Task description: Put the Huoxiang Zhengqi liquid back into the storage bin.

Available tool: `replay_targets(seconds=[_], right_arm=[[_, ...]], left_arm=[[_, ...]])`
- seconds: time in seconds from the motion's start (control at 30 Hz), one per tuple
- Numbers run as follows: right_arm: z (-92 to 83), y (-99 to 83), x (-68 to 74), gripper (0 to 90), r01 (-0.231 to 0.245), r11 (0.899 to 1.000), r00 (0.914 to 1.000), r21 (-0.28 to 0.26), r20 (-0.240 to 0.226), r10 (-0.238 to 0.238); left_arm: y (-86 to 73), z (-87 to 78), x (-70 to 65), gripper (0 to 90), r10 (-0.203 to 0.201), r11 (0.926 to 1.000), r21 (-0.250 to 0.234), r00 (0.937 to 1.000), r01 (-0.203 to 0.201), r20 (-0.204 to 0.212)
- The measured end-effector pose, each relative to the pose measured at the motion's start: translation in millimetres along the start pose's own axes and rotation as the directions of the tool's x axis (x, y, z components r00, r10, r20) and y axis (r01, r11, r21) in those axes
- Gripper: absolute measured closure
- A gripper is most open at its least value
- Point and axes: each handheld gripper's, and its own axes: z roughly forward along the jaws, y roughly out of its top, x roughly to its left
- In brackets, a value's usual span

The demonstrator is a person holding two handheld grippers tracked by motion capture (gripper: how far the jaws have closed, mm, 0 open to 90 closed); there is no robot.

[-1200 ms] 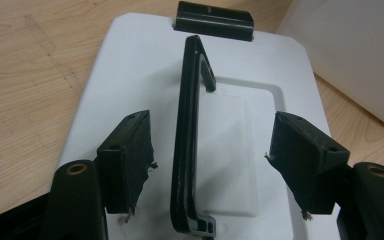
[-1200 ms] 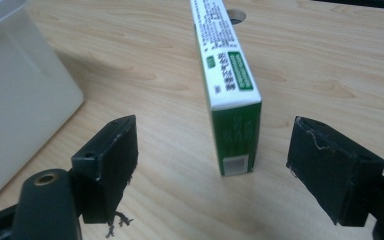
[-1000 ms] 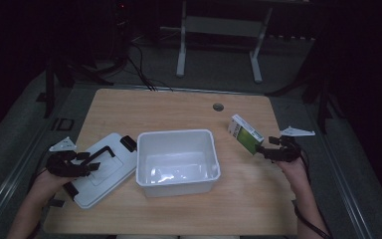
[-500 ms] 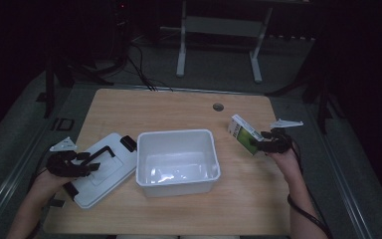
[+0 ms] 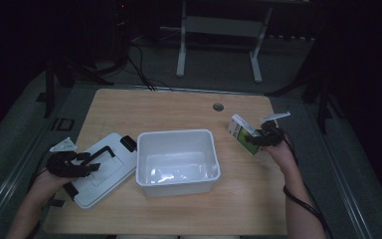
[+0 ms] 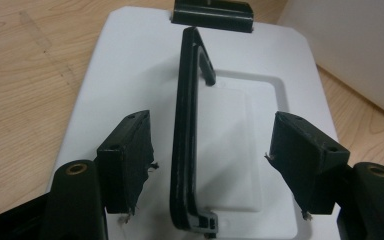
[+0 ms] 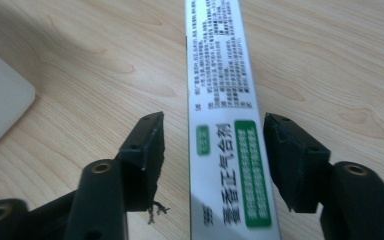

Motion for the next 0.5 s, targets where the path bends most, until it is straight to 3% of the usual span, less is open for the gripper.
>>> replay_targets(seconds=[0.23, 0.3, 0.5], right_arm=[[6.2, 6.2, 2.6, 56.9, 0.019, 0.998, 0.9996, 0.057, 0.02, -0.021], [6.6, 6.6, 2.2, 59.2, 0.023, 0.998, 0.9997, 0.065, 0.01, -0.023], [5.8, 8.0, 5.1, 63.0, 0.046, 0.995, 0.998, 0.087, 0.04, -0.049]], left_arm=[[0.2, -1.8, 0.2, 33.1, 0.001, 1.0, 0.003, 1.0, -0.001, -0.002], [0.5, -1.5, 0.0, 33.1, 0.001, 1.0, 0.002, 1.0, -0.001, -0.002], [0.4, -0.5, -0.6, 33.1, -0.003, 1.0, 0.0, 1.0, 0.003, 0.001]])
